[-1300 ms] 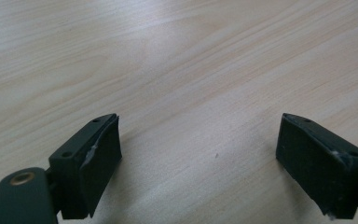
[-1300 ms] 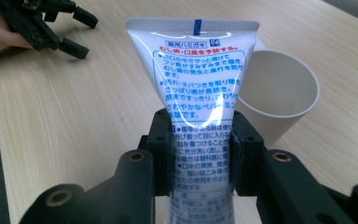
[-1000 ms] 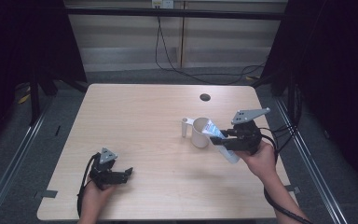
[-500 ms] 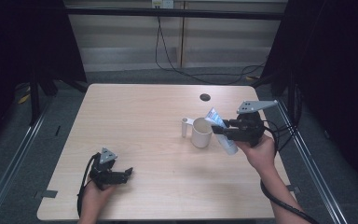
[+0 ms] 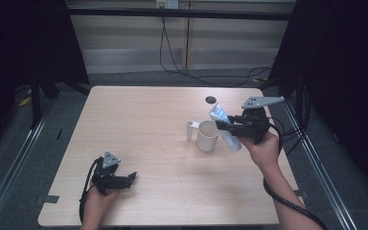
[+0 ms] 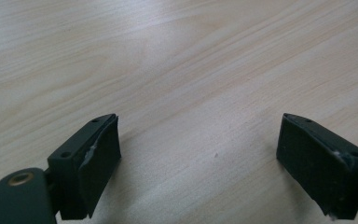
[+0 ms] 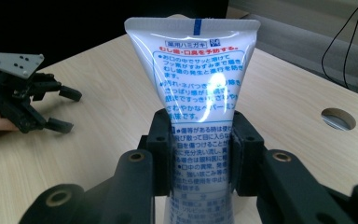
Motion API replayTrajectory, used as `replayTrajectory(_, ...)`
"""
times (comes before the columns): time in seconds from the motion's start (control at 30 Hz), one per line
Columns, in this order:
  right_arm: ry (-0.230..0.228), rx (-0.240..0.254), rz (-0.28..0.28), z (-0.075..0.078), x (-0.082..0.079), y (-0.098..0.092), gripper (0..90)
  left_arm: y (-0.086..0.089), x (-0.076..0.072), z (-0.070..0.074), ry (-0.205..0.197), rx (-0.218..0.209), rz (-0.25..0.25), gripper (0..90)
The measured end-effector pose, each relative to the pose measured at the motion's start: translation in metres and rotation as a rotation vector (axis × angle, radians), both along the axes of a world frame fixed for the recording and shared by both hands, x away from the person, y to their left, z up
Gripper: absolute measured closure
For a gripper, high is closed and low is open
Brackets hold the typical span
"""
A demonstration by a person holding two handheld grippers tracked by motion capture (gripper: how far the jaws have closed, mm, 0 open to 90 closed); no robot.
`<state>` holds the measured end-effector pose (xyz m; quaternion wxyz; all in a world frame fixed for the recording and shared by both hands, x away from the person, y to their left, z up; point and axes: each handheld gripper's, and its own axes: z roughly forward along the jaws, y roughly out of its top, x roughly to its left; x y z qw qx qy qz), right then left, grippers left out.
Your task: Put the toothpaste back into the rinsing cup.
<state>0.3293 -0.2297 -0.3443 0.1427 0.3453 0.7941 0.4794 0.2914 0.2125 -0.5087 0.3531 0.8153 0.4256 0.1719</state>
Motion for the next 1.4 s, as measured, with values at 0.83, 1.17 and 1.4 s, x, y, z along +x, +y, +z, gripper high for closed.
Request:
replayTrajectory(0.83, -0.026, 0.035, -0.072, 0.001, 0.030, 0.014, 66.6, 0.000, 0.000, 0.000, 0.000, 0.000, 0.000, 13.2)
replayTrajectory(1.17, -0.020, 0.036, -0.107, -0.007, 0.041, 0.018, 66.4, 0.000, 0.000, 0.000, 0.000, 0.001, 0.000, 13.2)
replayTrajectory(1.4, -0.029, 0.044, -0.136, -0.012, 0.046, 0.022, 66.3, 0.000, 0.000, 0.000, -0.001, 0.003, -0.005, 13.2)
